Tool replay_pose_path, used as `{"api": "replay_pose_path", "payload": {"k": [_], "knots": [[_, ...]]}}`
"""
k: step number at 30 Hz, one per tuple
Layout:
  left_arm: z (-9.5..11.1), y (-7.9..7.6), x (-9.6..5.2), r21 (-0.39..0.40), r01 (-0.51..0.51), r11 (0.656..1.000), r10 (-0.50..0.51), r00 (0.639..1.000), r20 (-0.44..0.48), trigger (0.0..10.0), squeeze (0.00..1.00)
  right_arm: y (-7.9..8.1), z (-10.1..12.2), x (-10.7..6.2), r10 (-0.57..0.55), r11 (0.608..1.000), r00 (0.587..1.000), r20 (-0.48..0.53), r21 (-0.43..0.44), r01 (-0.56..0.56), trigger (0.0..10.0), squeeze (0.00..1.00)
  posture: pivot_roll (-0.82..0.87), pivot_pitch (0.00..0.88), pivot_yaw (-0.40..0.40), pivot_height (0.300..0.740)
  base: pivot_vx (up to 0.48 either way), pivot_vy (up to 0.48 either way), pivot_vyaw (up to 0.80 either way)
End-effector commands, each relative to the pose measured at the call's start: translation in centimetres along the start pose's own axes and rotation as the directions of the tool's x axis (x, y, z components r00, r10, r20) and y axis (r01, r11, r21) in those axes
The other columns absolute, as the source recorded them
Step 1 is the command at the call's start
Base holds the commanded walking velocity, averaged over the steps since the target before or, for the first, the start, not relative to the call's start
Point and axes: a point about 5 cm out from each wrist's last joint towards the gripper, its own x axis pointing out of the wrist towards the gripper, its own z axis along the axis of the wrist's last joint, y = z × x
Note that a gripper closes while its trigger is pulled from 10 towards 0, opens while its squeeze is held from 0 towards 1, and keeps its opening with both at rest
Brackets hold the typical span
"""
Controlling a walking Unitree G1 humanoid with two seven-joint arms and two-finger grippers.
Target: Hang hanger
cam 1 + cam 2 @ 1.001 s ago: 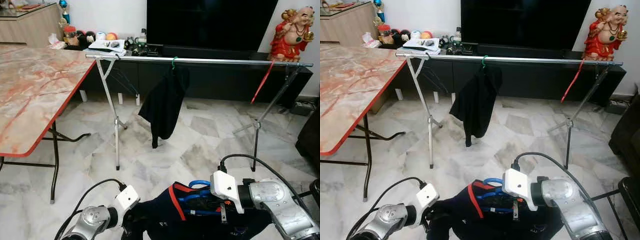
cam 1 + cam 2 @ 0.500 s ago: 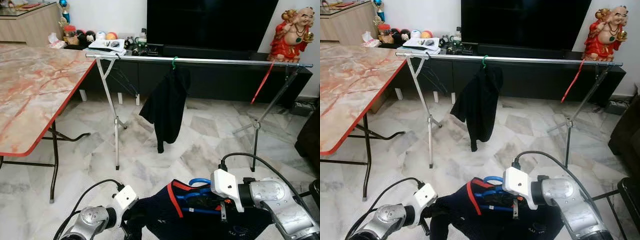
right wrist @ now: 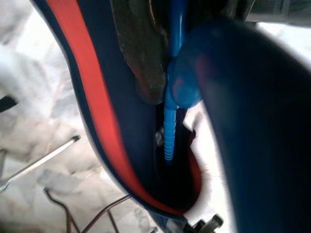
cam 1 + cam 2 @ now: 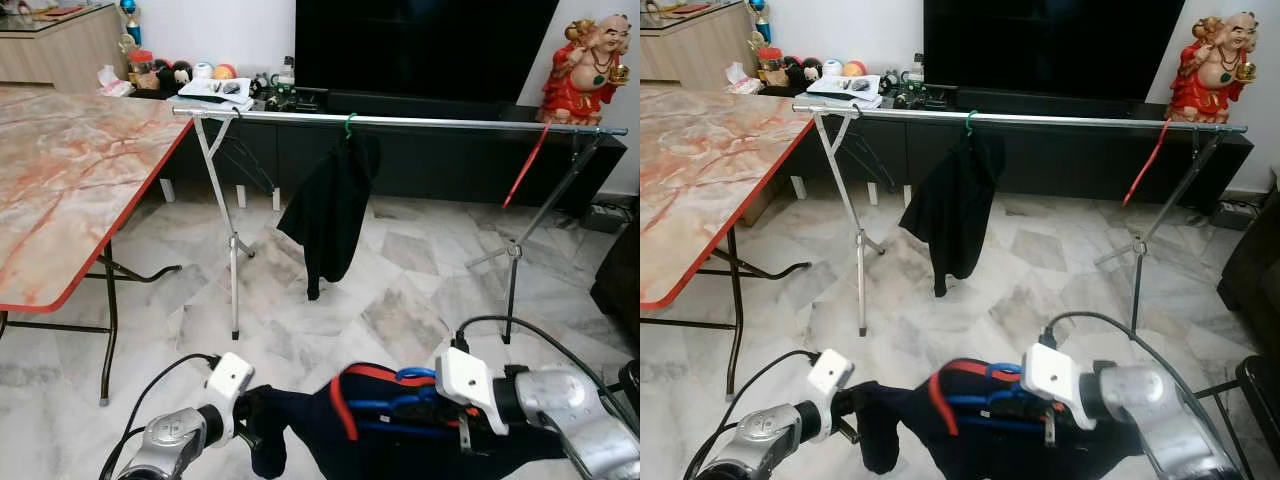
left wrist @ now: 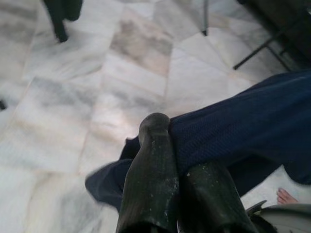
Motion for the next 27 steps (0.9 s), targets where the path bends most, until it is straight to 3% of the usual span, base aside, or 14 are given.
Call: {"api": "replay_pose_path", "payload": {"k": [1, 5, 12, 15, 18, 21, 23, 24, 25, 26, 27], "knots": [[-1.1, 1.0, -1.1, -0.058, -0.073, 0.996, 0.072, 0.997, -0.020, 0.0, 0.00, -0.5, 0.1, -1.6, -0.036, 0.999, 0.999, -0.007, 0.003, 0.036, 10.0, 0.00, 0.09, 0.024, -0.050, 0.740, 0.000, 0.000, 0.00], [-1.8, 1.2, -1.4, -0.072, -0.103, 0.992, 0.099, 0.994, -0.046, 0.0, 0.00, -0.5, 0.4, -2.2, -0.045, 0.998, 0.998, 0.050, 0.044, 0.043, 10.0, 0.00, 0.09, 0.029, -0.048, 0.740, 0.000, 0.000, 0.00], [-4.3, 0.7, -2.3, -0.037, -0.123, 0.992, 0.114, 0.975, -0.191, 0.0, 0.00, -0.8, 1.7, -3.5, -0.089, 0.989, 0.966, 0.241, 0.137, 0.057, 10.0, 0.00, 0.09, 0.039, -0.046, 0.740, 0.000, 0.000, 0.00], [-5.0, 0.5, -2.4, -0.043, -0.126, 0.991, 0.114, 0.969, -0.218, 0.0, 0.00, 0.1, 2.7, -3.4, -0.029, 0.984, 0.933, 0.360, 0.174, -0.036, 10.0, 0.00, 0.09, 0.044, -0.046, 0.740, 0.000, 0.000, 0.00], [-5.0, 0.3, -2.3, -0.050, -0.122, 0.991, 0.109, 0.971, -0.214, 0.0, 0.00, 1.2, 2.0, -2.9, 0.047, 0.989, 0.954, 0.297, 0.118, -0.086, 10.0, 0.00, 0.09, 0.045, -0.047, 0.740, 0.000, 0.000, 0.00], [-4.9, 0.3, -2.3, -0.047, -0.117, 0.992, 0.104, 0.971, -0.214, 0.0, 0.00, 0.7, 2.1, -2.6, -0.003, 0.989, 0.949, 0.315, 0.142, -0.044, 10.0, 0.00, 0.09, 0.047, -0.049, 0.740, 0.000, 0.000, 0.00], [-4.9, 0.2, -2.2, -0.047, -0.113, 0.993, 0.100, 0.972, -0.214, 0.0, 0.00, -1.0, 3.1, -1.8, -0.186, 0.972, 0.894, 0.407, 0.207, 0.108, 10.0, 0.00, 0.09, 0.046, -0.051, 0.740, 0.000, 0.000, 0.00], [-4.8, 0.1, -2.1, -0.048, -0.106, 0.993, 0.093, 0.973, -0.213, 0.0, 0.00, -2.0, 3.7, -1.4, -0.299, 0.942, 0.835, 0.462, 0.283, 0.181, 10.0, 0.00, 0.09, 0.047, -0.050, 0.740, 0.000, 0.000, 0.00], [-4.8, 0.0, -2.0, -0.050, -0.097, 0.994, 0.084, 0.973, -0.213, 0.0, 0.00, -2.8, 4.3, -1.1, -0.387, 0.907, 0.763, 0.518, 0.362, 0.214, 10.0, 0.00, 0.09, 0.047, -0.050, 0.740, 0.000, 0.000, 0.00], [-4.7, -0.2, -1.9, -0.053, -0.080, 0.995, 0.067, 0.975, -0.210, 0.0, 0.00, -3.8, 5.3, -0.8, -0.535, 0.820, 0.583, 0.611, 0.542, 0.185, 10.0, 0.00, 0.10, 0.047, -0.050, 0.740, 0.000, 0.000, 0.00], [-4.7, -0.2, -1.9, -0.053, -0.080, 0.995, 0.067, 0.975, -0.210, 0.0, 0.00, -3.8, 5.3, -0.8, -0.535, 0.820, 0.583, 0.611, 0.542, 0.185, 10.0, 0.00, 0.10, 0.047, -0.050, 0.740, 0.000, 0.000, 0.00]]}}
